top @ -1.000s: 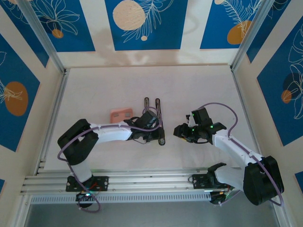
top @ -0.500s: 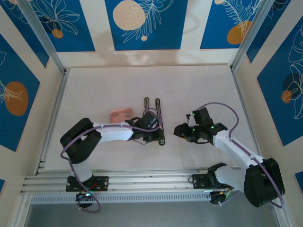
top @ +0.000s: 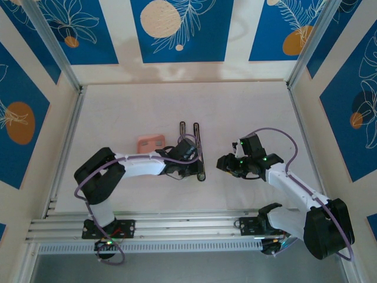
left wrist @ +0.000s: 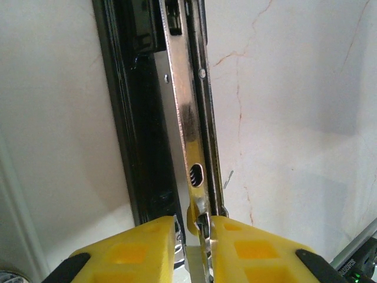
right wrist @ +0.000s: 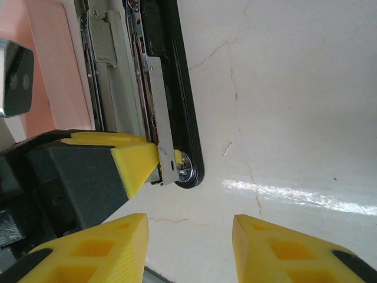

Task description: Load the staples into the stapler

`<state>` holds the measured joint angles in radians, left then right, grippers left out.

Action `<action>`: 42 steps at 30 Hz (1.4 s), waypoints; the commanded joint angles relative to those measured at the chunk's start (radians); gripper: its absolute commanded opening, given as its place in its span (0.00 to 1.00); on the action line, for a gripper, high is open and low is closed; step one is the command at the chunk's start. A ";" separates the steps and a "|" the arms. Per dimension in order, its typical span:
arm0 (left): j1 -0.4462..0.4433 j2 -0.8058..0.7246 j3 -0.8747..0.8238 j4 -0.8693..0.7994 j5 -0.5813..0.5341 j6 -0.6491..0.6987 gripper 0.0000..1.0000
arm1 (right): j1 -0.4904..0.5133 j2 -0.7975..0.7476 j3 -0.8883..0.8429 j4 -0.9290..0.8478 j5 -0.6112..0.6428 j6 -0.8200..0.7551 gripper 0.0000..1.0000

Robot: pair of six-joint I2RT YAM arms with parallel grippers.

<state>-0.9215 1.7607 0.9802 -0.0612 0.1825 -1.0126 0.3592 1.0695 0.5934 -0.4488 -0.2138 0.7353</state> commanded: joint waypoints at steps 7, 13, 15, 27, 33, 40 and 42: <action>-0.010 -0.036 0.023 -0.005 0.002 0.009 0.17 | -0.005 -0.029 -0.012 -0.016 -0.025 0.013 0.41; -0.011 -0.043 0.021 -0.006 -0.001 0.014 0.15 | -0.005 -0.037 -0.011 -0.018 -0.024 0.015 0.41; -0.010 -0.049 0.019 -0.008 -0.006 0.017 0.14 | -0.005 -0.039 -0.011 -0.018 -0.024 0.016 0.41; -0.011 -0.051 -0.004 0.040 0.003 0.009 0.09 | -0.004 -0.045 -0.006 -0.017 -0.027 0.021 0.41; -0.010 -0.069 -0.012 0.052 -0.002 0.016 0.07 | -0.004 -0.051 -0.009 -0.018 -0.025 0.024 0.41; -0.011 -0.084 -0.026 0.059 -0.011 0.016 0.07 | -0.005 -0.057 -0.011 -0.018 -0.024 0.027 0.40; -0.010 -0.087 -0.025 0.048 -0.012 0.022 0.08 | -0.004 -0.057 -0.013 -0.017 -0.026 0.028 0.41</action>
<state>-0.9215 1.7107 0.9657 -0.0307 0.1814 -1.0119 0.3592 1.0283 0.5926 -0.4500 -0.2142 0.7536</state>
